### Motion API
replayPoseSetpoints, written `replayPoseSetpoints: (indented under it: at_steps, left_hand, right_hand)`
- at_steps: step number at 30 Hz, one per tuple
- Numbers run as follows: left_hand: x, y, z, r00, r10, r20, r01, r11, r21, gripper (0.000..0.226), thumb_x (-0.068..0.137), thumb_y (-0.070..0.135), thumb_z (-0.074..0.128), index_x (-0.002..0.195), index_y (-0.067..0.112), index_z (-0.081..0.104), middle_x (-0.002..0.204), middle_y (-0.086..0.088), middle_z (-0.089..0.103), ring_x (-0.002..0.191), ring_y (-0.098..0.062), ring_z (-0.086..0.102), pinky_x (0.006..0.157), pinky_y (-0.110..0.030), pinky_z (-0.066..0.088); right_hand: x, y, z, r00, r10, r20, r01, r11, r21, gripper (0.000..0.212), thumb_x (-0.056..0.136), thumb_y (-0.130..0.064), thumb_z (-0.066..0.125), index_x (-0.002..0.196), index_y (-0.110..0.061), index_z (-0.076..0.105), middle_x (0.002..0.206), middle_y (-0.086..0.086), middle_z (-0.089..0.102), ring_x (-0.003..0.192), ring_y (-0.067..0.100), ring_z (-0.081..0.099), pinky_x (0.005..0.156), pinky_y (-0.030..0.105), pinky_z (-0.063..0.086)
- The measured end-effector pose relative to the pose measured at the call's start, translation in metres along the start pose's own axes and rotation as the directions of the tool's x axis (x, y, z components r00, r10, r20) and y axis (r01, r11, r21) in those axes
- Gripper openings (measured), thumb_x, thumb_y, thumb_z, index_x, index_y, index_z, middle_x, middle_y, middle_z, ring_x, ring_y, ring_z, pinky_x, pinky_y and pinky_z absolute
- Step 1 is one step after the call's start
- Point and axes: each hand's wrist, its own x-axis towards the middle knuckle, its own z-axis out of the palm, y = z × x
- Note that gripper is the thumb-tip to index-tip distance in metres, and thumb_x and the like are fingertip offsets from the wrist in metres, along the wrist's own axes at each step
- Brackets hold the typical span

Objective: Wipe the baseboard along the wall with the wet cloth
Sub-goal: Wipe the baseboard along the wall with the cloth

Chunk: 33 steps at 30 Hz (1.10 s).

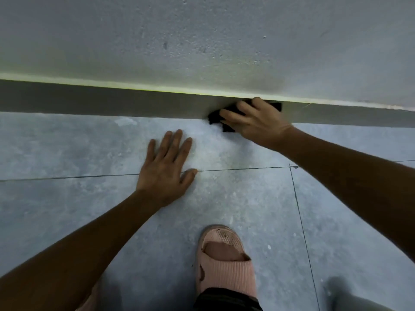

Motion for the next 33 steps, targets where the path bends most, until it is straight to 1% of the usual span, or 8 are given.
replayPoseSetpoints:
  at_steps: [5, 9, 12, 17, 21, 26, 29, 33]
  left_hand:
    - [0.022, 0.016, 0.001, 0.998, 0.047, 0.036, -0.047, 0.999, 0.007, 0.080, 0.083, 0.062, 0.004, 0.151, 0.021, -0.004, 0.160, -0.007, -0.010, 0.147, -0.024, -0.013, 0.116, -0.045, -0.011]
    - [0.026, 0.018, 0.002, 0.995, 0.078, 0.066, -0.082, 0.995, 0.060, 0.082, 0.081, 0.063, -0.002, 0.150, 0.020, -0.009, 0.160, -0.006, -0.015, 0.146, -0.024, -0.017, 0.115, -0.045, -0.014]
    - [0.026, 0.018, 0.004, 0.995, 0.081, 0.061, -0.085, 0.994, 0.071, 0.081, 0.082, 0.064, 0.000, 0.151, 0.020, -0.007, 0.160, -0.005, -0.012, 0.147, -0.024, -0.014, 0.117, -0.046, -0.011]
    - [0.027, 0.018, 0.002, 0.995, 0.073, 0.075, -0.078, 0.995, 0.065, 0.081, 0.082, 0.065, 0.002, 0.151, 0.022, -0.004, 0.161, -0.005, -0.010, 0.147, -0.024, -0.012, 0.117, -0.047, -0.008]
    - [0.027, 0.018, 0.003, 0.993, 0.075, 0.086, -0.082, 0.993, 0.082, 0.081, 0.083, 0.065, 0.003, 0.151, 0.022, -0.005, 0.161, -0.005, -0.010, 0.147, -0.024, -0.012, 0.117, -0.047, -0.008]
    - [0.028, 0.022, -0.001, 0.993, 0.077, 0.089, -0.085, 0.992, 0.090, 0.082, 0.081, 0.062, 0.000, 0.151, 0.019, -0.005, 0.160, -0.007, -0.010, 0.147, -0.025, -0.012, 0.115, -0.047, -0.011]
    - [0.034, 0.029, -0.002, 0.990, 0.113, 0.086, -0.121, 0.989, 0.089, 0.079, 0.085, 0.060, 0.004, 0.151, 0.018, -0.006, 0.160, -0.007, -0.012, 0.147, -0.024, -0.012, 0.114, -0.046, -0.013]
    - [0.042, 0.037, 0.000, 0.991, 0.069, 0.119, -0.076, 0.995, 0.060, 0.078, 0.092, 0.059, 0.019, 0.150, 0.017, -0.010, 0.159, -0.008, -0.017, 0.146, -0.025, -0.016, 0.118, -0.047, -0.008]
  right_hand:
    - [-0.023, 0.018, -0.005, 0.985, 0.103, -0.137, -0.109, 0.993, -0.037, 0.042, 0.083, -0.013, 0.055, 0.121, -0.027, 0.066, 0.133, -0.006, 0.051, 0.092, 0.022, 0.043, 0.067, 0.031, 0.029]
    - [0.006, 0.010, -0.017, 0.952, 0.169, -0.253, -0.167, 0.985, 0.029, 0.044, 0.087, -0.012, 0.050, 0.126, -0.028, 0.063, 0.132, -0.008, 0.058, 0.096, 0.024, 0.039, 0.069, 0.033, 0.028]
    - [0.024, -0.001, -0.015, 0.971, 0.119, -0.208, -0.108, 0.992, 0.062, 0.042, 0.079, -0.020, 0.068, 0.120, -0.029, 0.067, 0.133, -0.011, 0.057, 0.097, 0.023, 0.037, 0.070, 0.033, 0.028]
    - [0.009, 0.003, 0.002, 0.993, 0.020, -0.118, -0.011, 0.997, 0.072, 0.041, 0.077, -0.023, 0.073, 0.118, -0.028, 0.069, 0.130, -0.012, 0.058, 0.095, 0.022, 0.042, 0.070, 0.032, 0.026]
    - [-0.023, 0.013, 0.019, 0.994, 0.024, -0.111, -0.019, 0.999, 0.049, 0.031, 0.084, -0.021, 0.067, 0.115, -0.026, 0.069, 0.123, -0.011, 0.061, 0.084, 0.020, 0.056, 0.066, 0.031, 0.027]
    - [-0.033, 0.026, 0.004, 0.966, 0.122, -0.227, -0.120, 0.993, 0.024, 0.042, 0.087, -0.014, 0.058, 0.126, -0.028, 0.060, 0.126, -0.009, 0.059, 0.089, 0.022, 0.044, 0.062, 0.032, 0.034]
    - [-0.011, 0.022, -0.004, 0.936, 0.158, -0.316, -0.149, 0.987, 0.054, 0.041, 0.090, -0.011, 0.051, 0.126, -0.028, 0.061, 0.127, -0.008, 0.060, 0.091, 0.023, 0.041, 0.065, 0.033, 0.029]
    - [-0.002, 0.011, 0.003, 0.965, 0.097, -0.244, -0.086, 0.995, 0.052, 0.046, 0.095, -0.008, 0.034, 0.120, -0.029, 0.066, 0.129, -0.011, 0.058, 0.094, 0.022, 0.039, 0.068, 0.032, 0.026]
